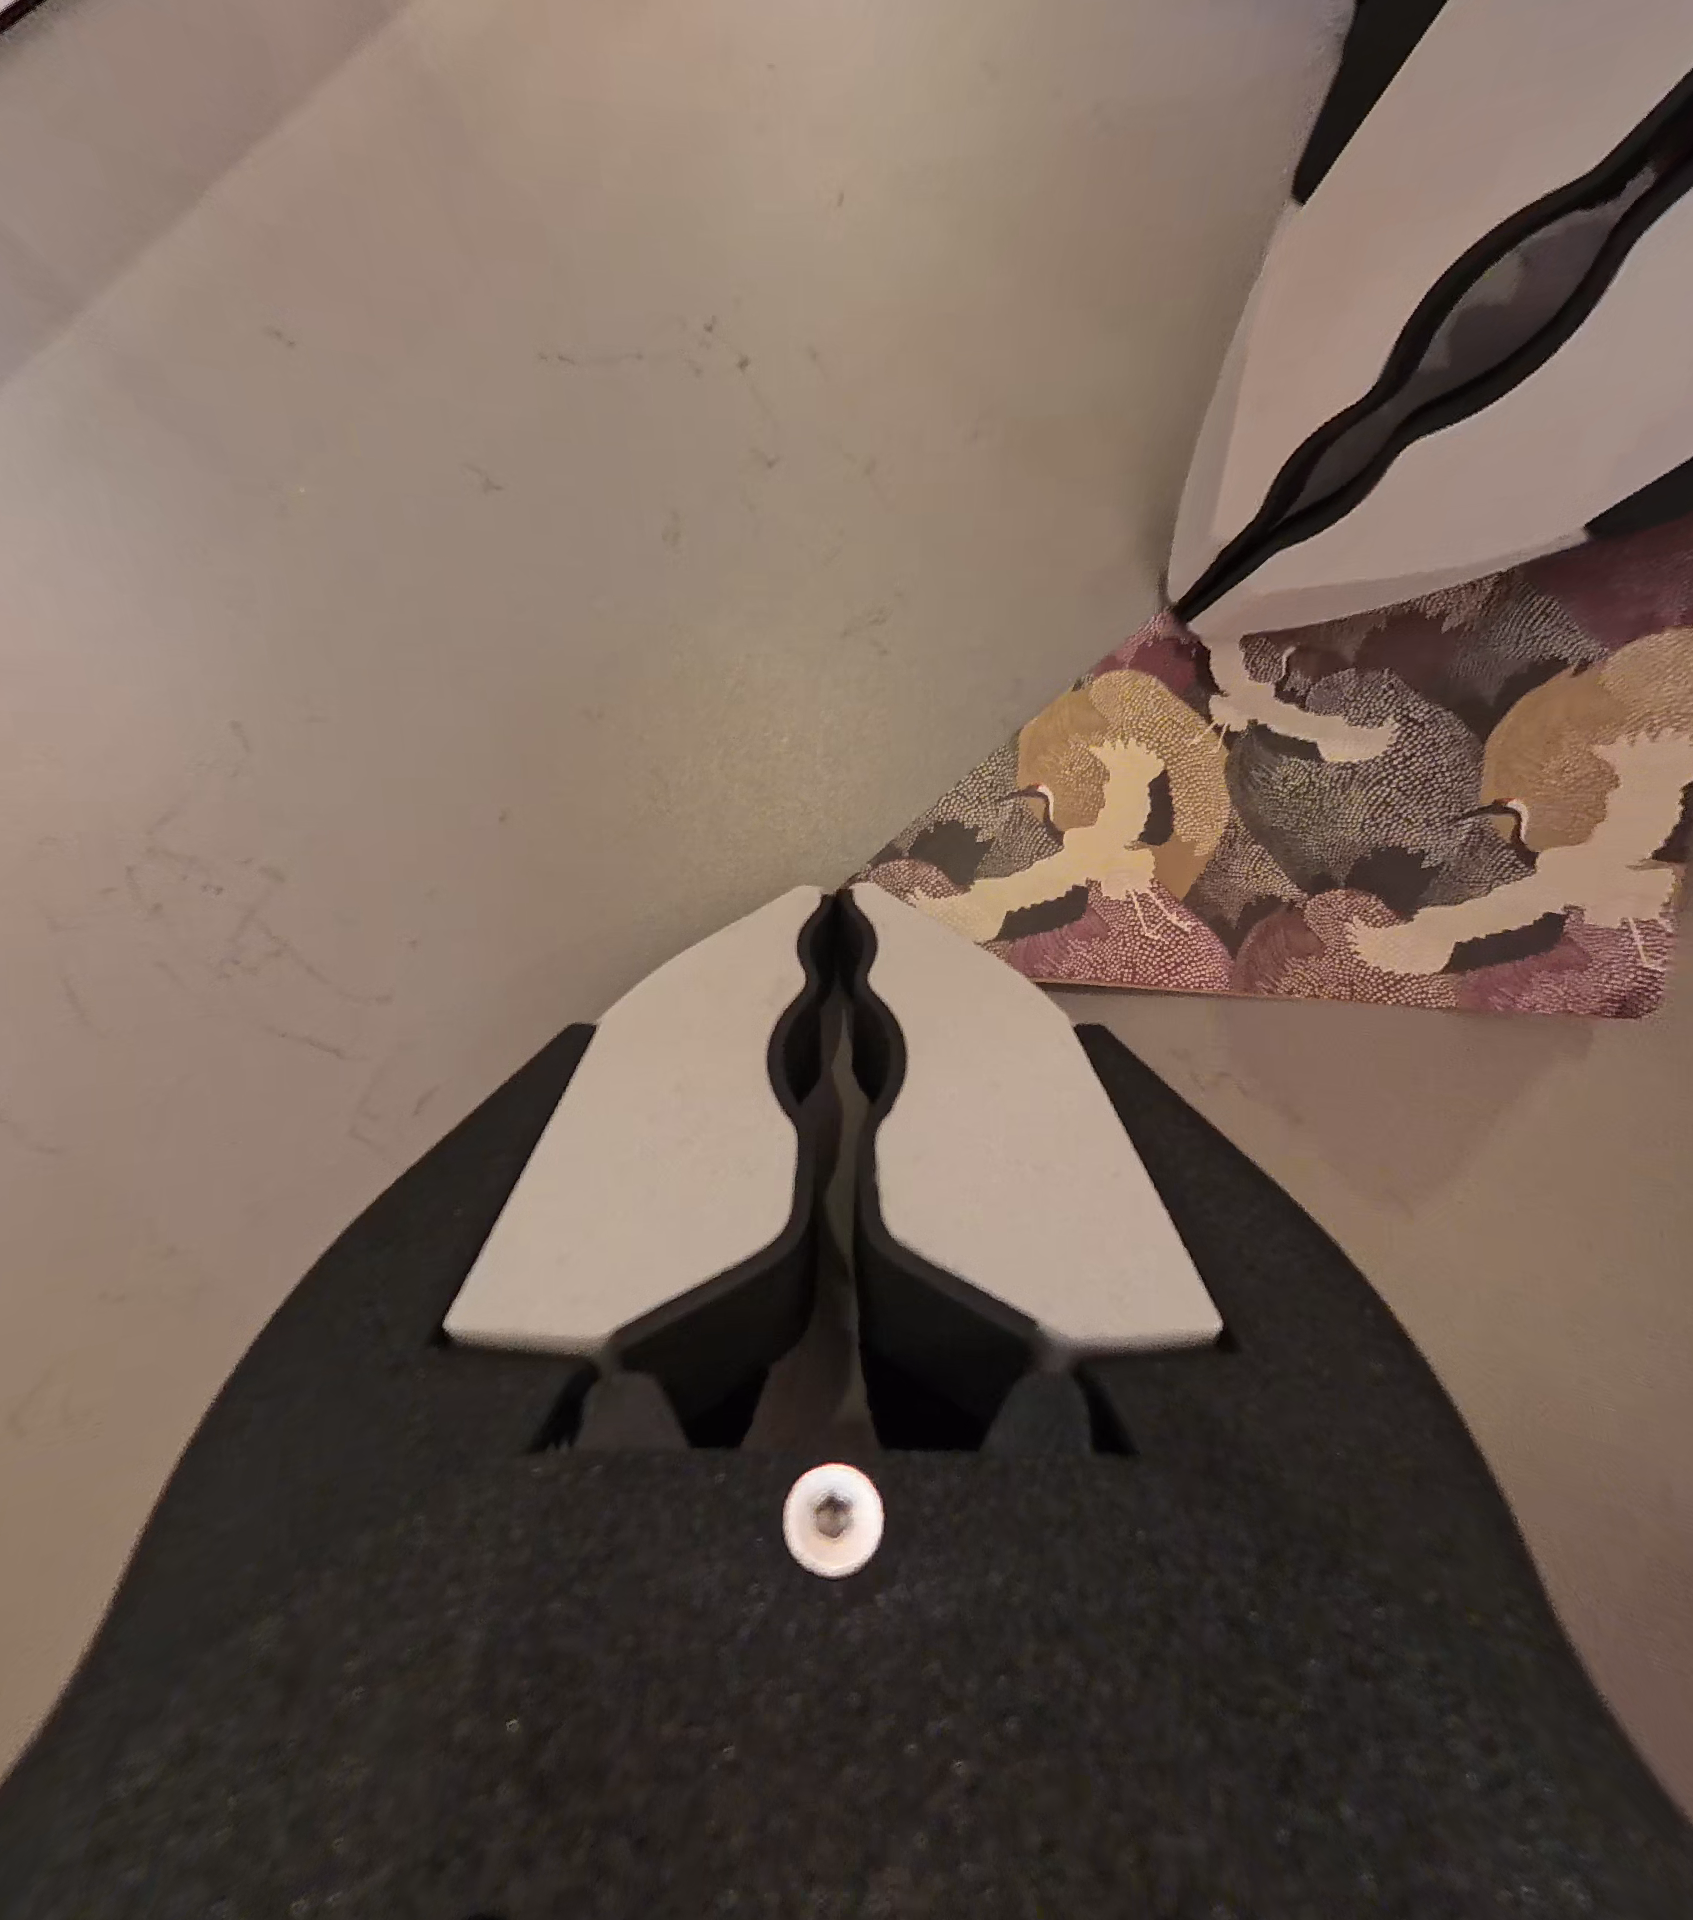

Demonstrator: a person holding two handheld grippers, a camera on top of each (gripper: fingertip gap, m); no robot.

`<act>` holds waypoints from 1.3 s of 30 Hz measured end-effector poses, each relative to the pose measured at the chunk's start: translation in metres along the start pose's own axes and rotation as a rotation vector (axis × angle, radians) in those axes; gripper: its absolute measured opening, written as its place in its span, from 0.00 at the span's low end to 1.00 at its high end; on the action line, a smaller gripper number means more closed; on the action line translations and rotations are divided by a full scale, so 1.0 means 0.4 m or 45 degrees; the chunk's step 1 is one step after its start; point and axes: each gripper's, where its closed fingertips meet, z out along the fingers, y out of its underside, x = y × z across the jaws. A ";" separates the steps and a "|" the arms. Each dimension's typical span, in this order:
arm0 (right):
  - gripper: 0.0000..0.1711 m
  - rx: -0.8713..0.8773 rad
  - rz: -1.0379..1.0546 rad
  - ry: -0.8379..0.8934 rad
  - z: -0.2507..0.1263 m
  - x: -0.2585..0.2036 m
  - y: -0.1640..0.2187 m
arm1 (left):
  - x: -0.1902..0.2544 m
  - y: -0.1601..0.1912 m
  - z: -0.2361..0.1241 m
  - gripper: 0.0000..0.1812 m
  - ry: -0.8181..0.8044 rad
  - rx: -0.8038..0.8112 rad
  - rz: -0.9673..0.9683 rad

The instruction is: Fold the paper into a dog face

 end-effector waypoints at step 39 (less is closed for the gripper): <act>0.00 -0.066 0.204 0.079 -0.068 0.002 0.129 | 0.001 0.000 0.000 0.00 -0.004 -0.003 0.002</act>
